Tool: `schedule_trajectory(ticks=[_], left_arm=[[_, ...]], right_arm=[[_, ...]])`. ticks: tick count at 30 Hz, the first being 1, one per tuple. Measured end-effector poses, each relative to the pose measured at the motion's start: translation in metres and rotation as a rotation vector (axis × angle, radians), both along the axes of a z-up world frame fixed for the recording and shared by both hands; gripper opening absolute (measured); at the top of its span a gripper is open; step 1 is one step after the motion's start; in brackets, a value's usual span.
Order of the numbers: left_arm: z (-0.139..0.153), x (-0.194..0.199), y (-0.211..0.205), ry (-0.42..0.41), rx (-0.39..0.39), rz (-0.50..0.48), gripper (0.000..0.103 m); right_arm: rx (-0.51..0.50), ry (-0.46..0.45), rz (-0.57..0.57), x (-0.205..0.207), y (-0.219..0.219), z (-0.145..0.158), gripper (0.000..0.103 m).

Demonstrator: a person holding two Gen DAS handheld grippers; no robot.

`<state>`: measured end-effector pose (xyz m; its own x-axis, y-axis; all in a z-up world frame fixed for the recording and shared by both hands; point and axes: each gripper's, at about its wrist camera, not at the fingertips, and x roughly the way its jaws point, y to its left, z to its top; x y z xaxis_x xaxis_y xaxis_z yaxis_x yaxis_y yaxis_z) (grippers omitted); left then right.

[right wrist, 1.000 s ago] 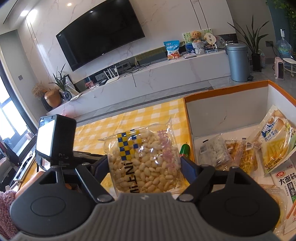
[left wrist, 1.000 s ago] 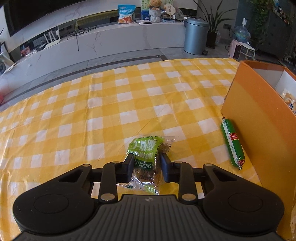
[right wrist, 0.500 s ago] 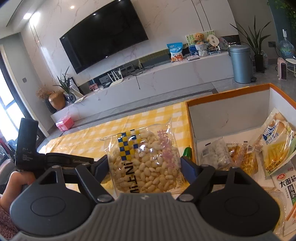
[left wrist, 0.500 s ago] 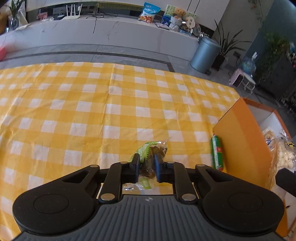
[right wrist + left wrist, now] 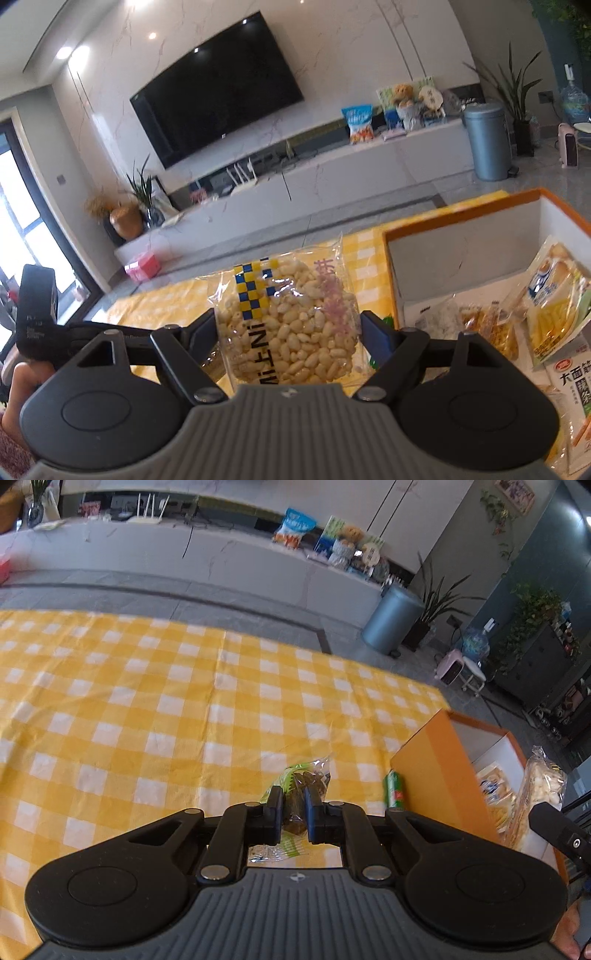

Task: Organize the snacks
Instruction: 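Carry the peanut bag and green snack pack over the orange box with both grippers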

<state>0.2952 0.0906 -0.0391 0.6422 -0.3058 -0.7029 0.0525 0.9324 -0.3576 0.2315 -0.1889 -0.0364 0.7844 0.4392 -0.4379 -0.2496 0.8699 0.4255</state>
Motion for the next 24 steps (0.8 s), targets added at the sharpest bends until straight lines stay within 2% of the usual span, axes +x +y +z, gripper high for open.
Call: schedule_trajectory(ticks=[3, 6, 10, 12, 15, 18, 21, 24], left_arm=[[0.02, -0.007, -0.005, -0.049, -0.021, -0.005, 0.013], [0.039, -0.012, -0.019, -0.117, -0.014, -0.053, 0.013], [0.054, -0.01, -0.043, -0.155, -0.041, -0.102, 0.013], [0.058, -0.009, -0.058, -0.172, -0.051, -0.127, 0.013], [0.059, -0.005, -0.08, -0.177, -0.066, -0.17, 0.013], [0.054, 0.002, -0.099, -0.162, -0.07, -0.211, 0.013], [0.051, 0.008, -0.112, -0.16, -0.065, -0.226, 0.013], [0.048, 0.012, -0.121, -0.153, -0.067, -0.237, 0.013]], right_arm=[[0.012, -0.054, -0.042, -0.011, -0.017, 0.017, 0.079], [0.02, -0.095, -0.124, -0.021, -0.041, 0.03, 0.079], [0.11, -0.076, -0.225, -0.023, -0.081, 0.029, 0.079], [0.115, -0.056, -0.235, -0.024, -0.091, 0.025, 0.079], [0.097, 0.013, -0.186, -0.019, -0.099, 0.012, 0.079], [0.099, 0.164, -0.172, -0.005, -0.106, -0.008, 0.079], [0.144, 0.265, -0.157, 0.001, -0.116, -0.025, 0.079], [0.209, 0.318, -0.129, 0.002, -0.123, -0.035, 0.079]])
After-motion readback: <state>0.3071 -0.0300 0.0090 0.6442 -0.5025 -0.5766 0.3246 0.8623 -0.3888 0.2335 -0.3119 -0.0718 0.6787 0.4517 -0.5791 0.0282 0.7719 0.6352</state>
